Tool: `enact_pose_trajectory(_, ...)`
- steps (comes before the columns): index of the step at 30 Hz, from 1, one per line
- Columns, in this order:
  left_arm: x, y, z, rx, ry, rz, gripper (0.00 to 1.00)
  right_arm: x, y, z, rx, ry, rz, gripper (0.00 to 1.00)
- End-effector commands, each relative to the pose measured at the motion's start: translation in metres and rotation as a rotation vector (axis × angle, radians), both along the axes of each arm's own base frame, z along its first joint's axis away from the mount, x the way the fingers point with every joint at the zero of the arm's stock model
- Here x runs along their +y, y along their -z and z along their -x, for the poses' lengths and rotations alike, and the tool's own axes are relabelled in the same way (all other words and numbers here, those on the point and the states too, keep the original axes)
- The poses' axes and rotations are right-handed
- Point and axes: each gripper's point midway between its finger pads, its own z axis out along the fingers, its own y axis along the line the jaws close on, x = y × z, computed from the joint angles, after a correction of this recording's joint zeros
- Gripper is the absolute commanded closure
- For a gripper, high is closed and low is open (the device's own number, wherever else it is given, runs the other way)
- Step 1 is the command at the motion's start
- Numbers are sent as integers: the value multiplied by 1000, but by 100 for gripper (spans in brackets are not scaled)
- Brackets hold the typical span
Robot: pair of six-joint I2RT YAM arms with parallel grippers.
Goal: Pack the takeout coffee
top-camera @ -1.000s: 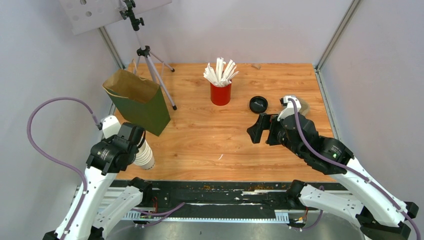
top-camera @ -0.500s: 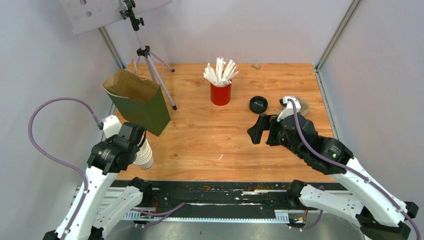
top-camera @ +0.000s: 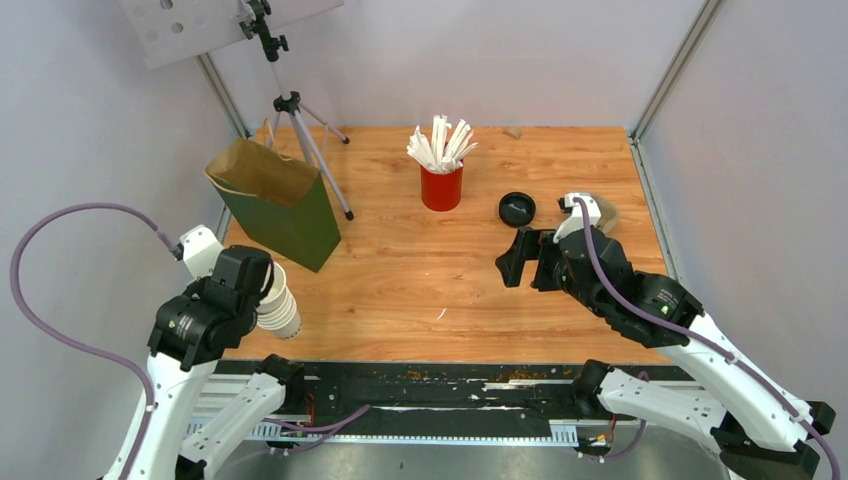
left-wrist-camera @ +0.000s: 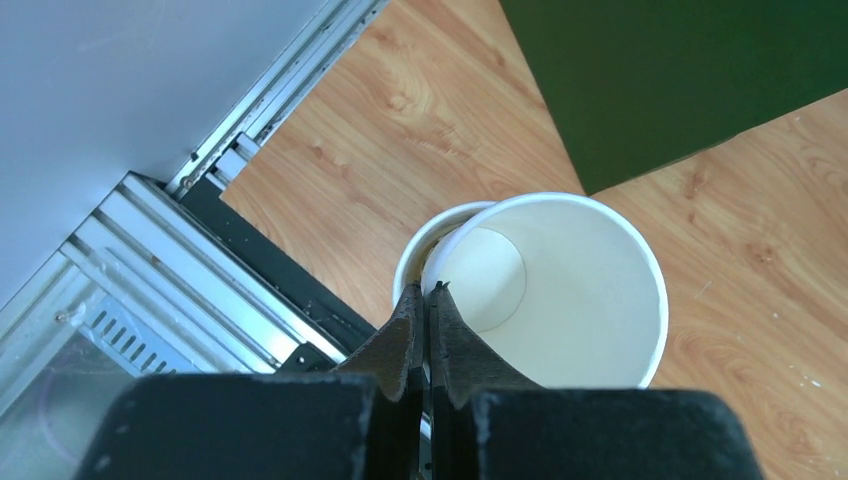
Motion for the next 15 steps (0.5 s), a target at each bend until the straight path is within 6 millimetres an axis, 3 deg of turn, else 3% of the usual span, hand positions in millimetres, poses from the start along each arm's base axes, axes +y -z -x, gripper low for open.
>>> enact_pose_trajectory(1, 2, -27, -4, -103, -8, 20, 100, -7, -17, -4, -43, 52, -41, 0)
enact_pose_trajectory(10, -6, -90, -7, -295, 112, 60, 100, -7, -41, 1, -133, -5, -89, 2)
enact_pose_trajectory(15, -32, -125, -7, -395, 285, 145, 100, -18, -51, 1, -172, 25, -92, 2)
